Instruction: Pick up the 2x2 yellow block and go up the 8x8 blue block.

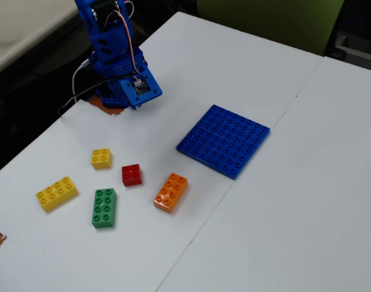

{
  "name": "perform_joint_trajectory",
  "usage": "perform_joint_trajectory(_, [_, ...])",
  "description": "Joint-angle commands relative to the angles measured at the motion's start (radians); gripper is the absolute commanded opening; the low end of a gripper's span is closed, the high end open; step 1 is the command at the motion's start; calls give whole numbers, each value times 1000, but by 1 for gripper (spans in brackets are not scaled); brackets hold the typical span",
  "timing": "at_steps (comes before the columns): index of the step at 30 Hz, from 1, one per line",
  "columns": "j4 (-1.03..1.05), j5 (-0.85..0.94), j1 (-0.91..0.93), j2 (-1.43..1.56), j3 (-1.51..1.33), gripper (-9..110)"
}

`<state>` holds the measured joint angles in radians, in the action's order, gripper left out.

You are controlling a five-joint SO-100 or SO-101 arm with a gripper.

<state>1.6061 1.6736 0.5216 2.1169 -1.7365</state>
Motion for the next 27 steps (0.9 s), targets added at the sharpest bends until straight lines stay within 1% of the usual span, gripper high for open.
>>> perform_joint_trajectory(1, [9,100,44,-15,48,3])
perform_joint_trajectory(5, [6,250,101,-44,48,3])
perform_joint_trajectory(8, [-14,295,120,-66,48,4])
perform_joint_trajectory(11, [-55,291,150,-101,48,4])
perform_joint_trajectory(14, [-86,244,183,-137,37,4])
perform_joint_trajectory(21, [-195,192,268,-150,-49,7])
perform_joint_trajectory(27, [-259,186,354,-170,-71,9])
